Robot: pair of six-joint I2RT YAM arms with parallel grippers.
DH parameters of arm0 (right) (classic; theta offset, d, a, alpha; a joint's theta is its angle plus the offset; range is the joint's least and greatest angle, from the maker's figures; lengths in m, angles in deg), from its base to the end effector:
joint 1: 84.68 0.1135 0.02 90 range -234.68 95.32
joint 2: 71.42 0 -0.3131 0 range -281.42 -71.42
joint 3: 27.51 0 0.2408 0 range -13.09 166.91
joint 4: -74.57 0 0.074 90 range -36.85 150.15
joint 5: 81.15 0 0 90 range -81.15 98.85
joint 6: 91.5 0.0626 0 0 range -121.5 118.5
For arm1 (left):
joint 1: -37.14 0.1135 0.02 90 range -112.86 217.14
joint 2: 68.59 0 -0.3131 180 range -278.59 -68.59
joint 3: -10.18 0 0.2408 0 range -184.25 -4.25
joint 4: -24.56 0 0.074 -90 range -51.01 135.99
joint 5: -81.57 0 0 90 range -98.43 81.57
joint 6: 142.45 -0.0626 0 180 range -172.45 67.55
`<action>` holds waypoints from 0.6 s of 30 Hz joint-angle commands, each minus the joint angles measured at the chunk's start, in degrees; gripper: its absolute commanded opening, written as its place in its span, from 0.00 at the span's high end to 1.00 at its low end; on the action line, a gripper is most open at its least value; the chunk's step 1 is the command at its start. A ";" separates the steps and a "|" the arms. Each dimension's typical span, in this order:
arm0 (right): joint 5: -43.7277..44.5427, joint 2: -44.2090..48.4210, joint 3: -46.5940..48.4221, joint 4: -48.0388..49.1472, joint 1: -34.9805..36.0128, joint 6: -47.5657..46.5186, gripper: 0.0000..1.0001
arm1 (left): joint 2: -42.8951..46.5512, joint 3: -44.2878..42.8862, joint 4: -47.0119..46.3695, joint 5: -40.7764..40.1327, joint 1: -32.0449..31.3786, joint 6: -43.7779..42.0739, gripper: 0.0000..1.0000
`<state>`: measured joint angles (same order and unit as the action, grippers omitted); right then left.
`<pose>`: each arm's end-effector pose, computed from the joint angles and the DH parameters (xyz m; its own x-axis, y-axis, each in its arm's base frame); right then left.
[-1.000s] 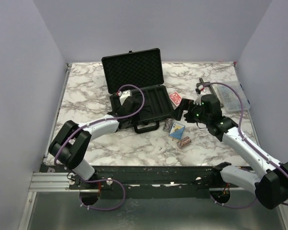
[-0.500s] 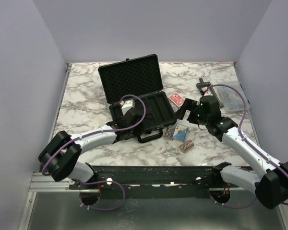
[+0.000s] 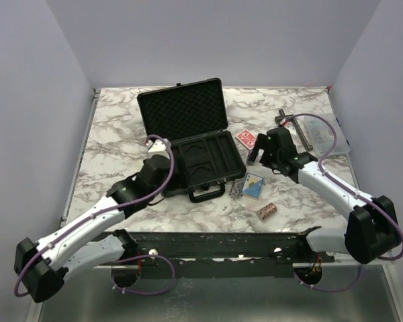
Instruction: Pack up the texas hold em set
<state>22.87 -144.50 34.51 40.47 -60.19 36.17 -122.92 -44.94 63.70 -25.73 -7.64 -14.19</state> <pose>0.2431 0.0941 0.2713 -0.6616 0.3502 -0.6631 0.1990 0.9346 0.2949 0.1431 -0.1158 0.2882 -0.6598 -0.1782 -0.7300 0.1254 0.9318 -0.3407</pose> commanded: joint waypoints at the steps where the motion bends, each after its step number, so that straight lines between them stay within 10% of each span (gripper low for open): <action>1: 2.52 -2.74 2.58 -1.48 0.38 0.79 0.00 | 9.84 -2.31 9.72 2.17 -0.31 -5.41 0.14; 7: 2.38 -0.46 3.22 -5.66 0.38 1.33 0.00 | 24.42 0.83 14.56 6.44 -0.25 -9.20 0.14; 18: 11.98 2.31 4.01 -42.17 0.38 28.44 0.00 | 36.31 2.62 14.78 5.32 -0.49 -10.49 0.14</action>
<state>32.31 -140.68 39.47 14.92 -60.13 53.43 -87.57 -42.97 77.03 -21.25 -7.79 -22.34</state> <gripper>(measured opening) 0.998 0.864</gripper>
